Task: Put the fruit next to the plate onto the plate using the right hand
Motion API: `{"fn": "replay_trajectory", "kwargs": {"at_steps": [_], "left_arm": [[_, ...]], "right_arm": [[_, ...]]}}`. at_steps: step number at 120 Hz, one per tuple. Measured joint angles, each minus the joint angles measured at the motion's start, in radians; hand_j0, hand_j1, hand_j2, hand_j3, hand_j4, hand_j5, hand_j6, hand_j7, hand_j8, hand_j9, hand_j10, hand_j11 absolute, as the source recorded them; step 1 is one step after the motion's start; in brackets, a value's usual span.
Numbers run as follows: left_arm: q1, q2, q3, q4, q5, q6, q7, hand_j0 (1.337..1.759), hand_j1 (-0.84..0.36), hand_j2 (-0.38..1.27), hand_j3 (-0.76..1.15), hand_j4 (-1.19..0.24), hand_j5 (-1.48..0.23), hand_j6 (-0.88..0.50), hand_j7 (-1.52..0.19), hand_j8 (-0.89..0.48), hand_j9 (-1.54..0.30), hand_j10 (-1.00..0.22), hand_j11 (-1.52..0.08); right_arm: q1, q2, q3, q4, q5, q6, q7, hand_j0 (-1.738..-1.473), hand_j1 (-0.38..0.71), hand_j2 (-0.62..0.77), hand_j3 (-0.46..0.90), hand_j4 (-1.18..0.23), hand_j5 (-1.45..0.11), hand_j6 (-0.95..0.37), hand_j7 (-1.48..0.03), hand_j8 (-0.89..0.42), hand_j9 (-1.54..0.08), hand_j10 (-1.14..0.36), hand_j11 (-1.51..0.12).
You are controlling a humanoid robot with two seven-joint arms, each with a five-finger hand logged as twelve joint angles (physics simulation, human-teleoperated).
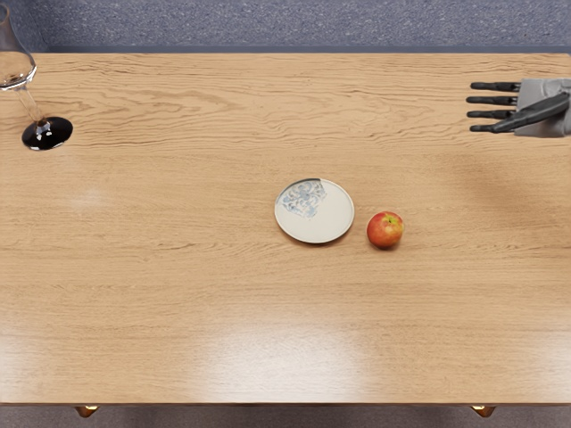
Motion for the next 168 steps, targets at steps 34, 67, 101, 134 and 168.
{"fn": "replay_trajectory", "kwargs": {"at_steps": [34,67,101,134,168], "left_arm": [[0.0,0.0,-0.001,0.0,0.0,0.0,0.0,1.658,0.35,0.0,0.0,0.0,0.0,0.0,0.0,0.0,0.0,0.0,0.0],[0.003,0.0,0.0,0.0,0.0,0.0,0.0,1.658,0.35,0.0,0.0,0.0,0.0,0.0,0.0,0.0,0.0,0.0,0.0],[0.003,0.0,-0.001,0.0,0.0,0.0,0.0,1.658,0.35,0.0,0.0,0.0,0.0,0.0,0.0,0.0,0.0,0.0,0.0],[0.002,0.0,-0.001,0.0,0.0,0.0,0.0,1.658,0.35,0.0,0.0,0.0,0.0,0.0,0.0,0.0,0.0,0.0,0.0],[0.002,0.0,-0.001,0.0,0.0,0.0,0.0,1.658,0.35,0.0,0.0,0.0,0.0,0.0,0.0,0.0,0.0,0.0,0.0]], "right_arm": [[0.04,0.001,-0.051,0.037,-0.101,0.0,0.0,-1.658,-0.35,0.0,0.0,0.0,0.0,0.0,0.0,0.0,0.0,0.0,0.0],[0.332,0.125,-0.541,0.366,-0.378,-0.124,0.0,-1.658,-0.35,0.0,0.0,0.0,0.0,0.0,0.0,0.0,0.0,0.0,0.0],[0.623,0.255,-0.979,0.609,-0.451,-0.563,0.0,-1.658,-0.35,0.0,0.0,0.0,0.0,0.0,0.0,0.0,0.0,0.0,0.0],[0.635,0.342,-1.077,0.75,-0.526,-0.961,0.0,-1.658,-0.35,0.0,0.0,0.0,0.0,0.0,0.0,0.0,0.0,0.0,0.0],[0.607,0.398,-1.067,0.899,-0.533,-1.17,0.0,-1.658,-0.35,0.0,0.0,0.0,0.0,0.0,0.0,0.0,0.0,0.0,0.0]]}}
